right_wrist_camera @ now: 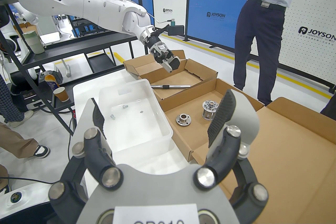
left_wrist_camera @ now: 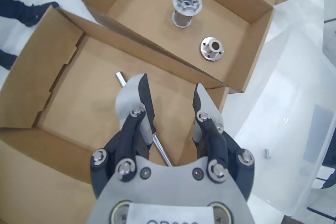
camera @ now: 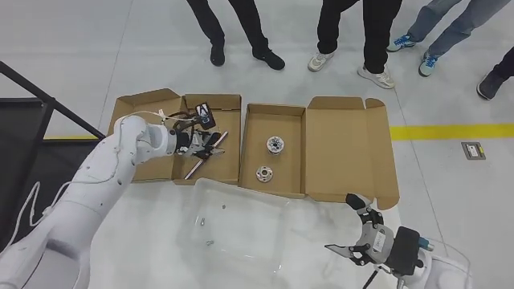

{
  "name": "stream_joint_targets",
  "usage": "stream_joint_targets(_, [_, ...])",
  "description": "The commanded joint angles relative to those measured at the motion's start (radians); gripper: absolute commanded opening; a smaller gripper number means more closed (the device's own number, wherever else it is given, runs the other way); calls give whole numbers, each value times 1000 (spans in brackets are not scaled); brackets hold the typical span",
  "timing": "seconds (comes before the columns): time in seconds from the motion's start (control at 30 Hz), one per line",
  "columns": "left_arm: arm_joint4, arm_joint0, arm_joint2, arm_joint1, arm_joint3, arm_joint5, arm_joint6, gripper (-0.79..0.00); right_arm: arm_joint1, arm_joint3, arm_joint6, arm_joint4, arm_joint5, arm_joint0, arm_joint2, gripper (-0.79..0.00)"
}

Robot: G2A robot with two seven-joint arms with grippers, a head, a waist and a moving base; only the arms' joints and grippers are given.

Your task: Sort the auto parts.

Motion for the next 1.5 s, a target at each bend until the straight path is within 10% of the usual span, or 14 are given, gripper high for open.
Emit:
stream_joint_targets(0.0, [47,54,-24,51,-178,0,-29,-366,0,0,0,0,0,0,0,0])
stream_joint_targets(0.37, [51,322,-93,312,-868,0,-319,0,0,0,0,0,0,0,0,0])
stream_joint_targets(1.0, [107,349,-45,298,-846,24,-491,-114,0,0,0,0,0,0,0,0])
stream_joint_targets(1.47, [30,317,25,294,-816,31,-661,0,0,0,0,0,0,0,0,0])
